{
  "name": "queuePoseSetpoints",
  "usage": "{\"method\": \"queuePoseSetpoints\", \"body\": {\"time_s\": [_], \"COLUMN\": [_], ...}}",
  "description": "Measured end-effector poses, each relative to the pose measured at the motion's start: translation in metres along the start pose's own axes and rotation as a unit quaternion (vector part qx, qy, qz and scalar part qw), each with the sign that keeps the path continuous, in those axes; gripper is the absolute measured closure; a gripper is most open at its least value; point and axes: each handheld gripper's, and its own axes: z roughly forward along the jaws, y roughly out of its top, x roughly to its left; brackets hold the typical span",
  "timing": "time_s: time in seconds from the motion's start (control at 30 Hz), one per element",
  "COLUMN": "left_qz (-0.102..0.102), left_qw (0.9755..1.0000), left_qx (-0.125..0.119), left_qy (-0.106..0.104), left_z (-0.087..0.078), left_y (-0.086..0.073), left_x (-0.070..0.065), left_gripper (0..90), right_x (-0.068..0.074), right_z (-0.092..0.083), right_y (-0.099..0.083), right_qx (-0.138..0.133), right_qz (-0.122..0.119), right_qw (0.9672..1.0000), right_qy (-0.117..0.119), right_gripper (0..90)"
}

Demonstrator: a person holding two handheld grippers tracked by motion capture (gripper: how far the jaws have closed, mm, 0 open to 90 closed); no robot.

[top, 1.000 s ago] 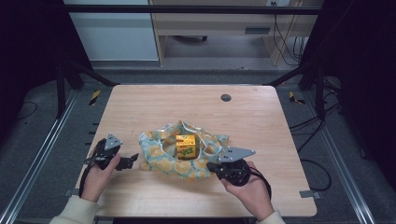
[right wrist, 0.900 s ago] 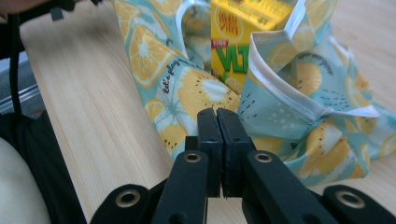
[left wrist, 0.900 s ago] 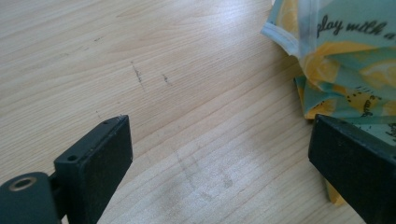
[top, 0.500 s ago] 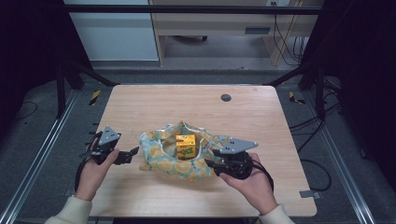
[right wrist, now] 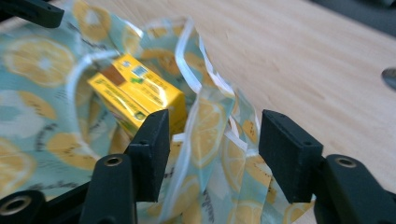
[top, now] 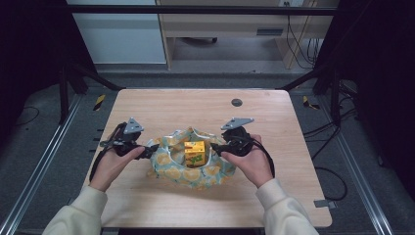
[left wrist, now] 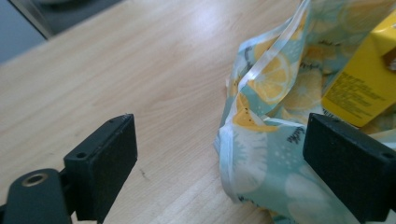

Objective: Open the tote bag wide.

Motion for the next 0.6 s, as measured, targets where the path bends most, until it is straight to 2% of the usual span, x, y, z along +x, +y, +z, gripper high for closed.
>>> {"method": "queuePoseSetpoints", "body": {"time_s": [0.07,0.1,0.13,0.17,0.2,0.23,0.27,0.3,0.37,0.4,0.43,0.47,0.5,0.53,0.57,0.6], "left_qz": [0.008,0.008,0.018,0.018,0.023,0.027,0.028,0.034,0.042,0.043,0.043,0.038,0.038,0.037,0.037,0.036], "left_qw": [0.9998,0.9998,0.9992,0.9992,0.9989,0.9988,0.9988,0.9985,0.9981,0.9982,0.9983,0.9984,0.9984,0.9985,0.9984,0.9977], "left_qx": [0.007,0.007,0.014,0.014,0.017,0.014,0.010,0.011,0.013,0.010,0.006,-0.013,-0.013,-0.023,-0.029,-0.050], "left_qy": [-0.018,-0.018,-0.032,-0.032,-0.038,-0.039,-0.038,-0.041,-0.042,-0.041,-0.040,-0.038,-0.038,-0.035,-0.031,-0.026], "left_z": [0.005,0.005,0.007,0.007,0.007,0.006,0.005,0.004,0.003,0.002,0.001,-0.004,-0.004,-0.009,-0.012,-0.023], "left_y": [-0.001,-0.001,-0.002,-0.002,-0.002,-0.003,-0.004,-0.006,-0.009,-0.010,-0.011,-0.013,-0.013,-0.014,-0.015,-0.017], "left_x": [-0.005,-0.005,-0.010,-0.010,-0.012,-0.015,-0.017,-0.019,-0.020,-0.020,-0.019,-0.019,-0.019,-0.020,-0.021,-0.022], "left_gripper": [12.0,19.0,25.8,31.2,31.2,40.2,55.6,55.6,76.4,76.4,81.0,86.3,87.7,88.0,88.0,88.1], "right_x": [0.000,0.000,0.000,0.000,0.000,0.000,0.001,0.001,0.003,0.003,0.004,0.007,0.007,0.011,0.011,0.015], "right_z": [0.006,0.006,0.008,0.008,0.008,0.006,0.002,0.002,-0.010,-0.010,-0.014,-0.022,-0.022,-0.032,-0.032,-0.041], "right_y": [0.001,0.001,0.002,0.002,0.002,0.003,0.005,0.005,0.007,0.007,0.008,0.008,0.008,0.008,0.008,0.007], "right_qx": [0.009,0.009,0.005,0.005,0.000,-0.004,-0.023,-0.023,-0.046,-0.046,-0.051,-0.063,-0.063,-0.074,-0.074,-0.084], "right_qz": [-0.002,-0.002,-0.006,-0.006,-0.006,-0.006,-0.006,-0.006,-0.012,-0.012,-0.015,-0.020,-0.020,-0.027,-0.027,-0.034], "right_qw": [0.9999,0.9999,0.9999,0.9999,0.9999,0.9999,0.9996,0.9996,0.9986,0.9986,0.9983,0.9975,0.9975,0.9964,0.9964,0.9951], "right_qy": [0.004,0.004,0.007,0.007,0.011,0.012,0.016,0.016,0.022,0.022,0.024,0.027,0.027,0.033,0.033,0.039], "right_gripper": [52.4,52.4,67.6,67.6,74.9,79.9,86.9,86.9,89.2,89.2,89.2,89.3,89.3,89.3,89.3,89.3]}}
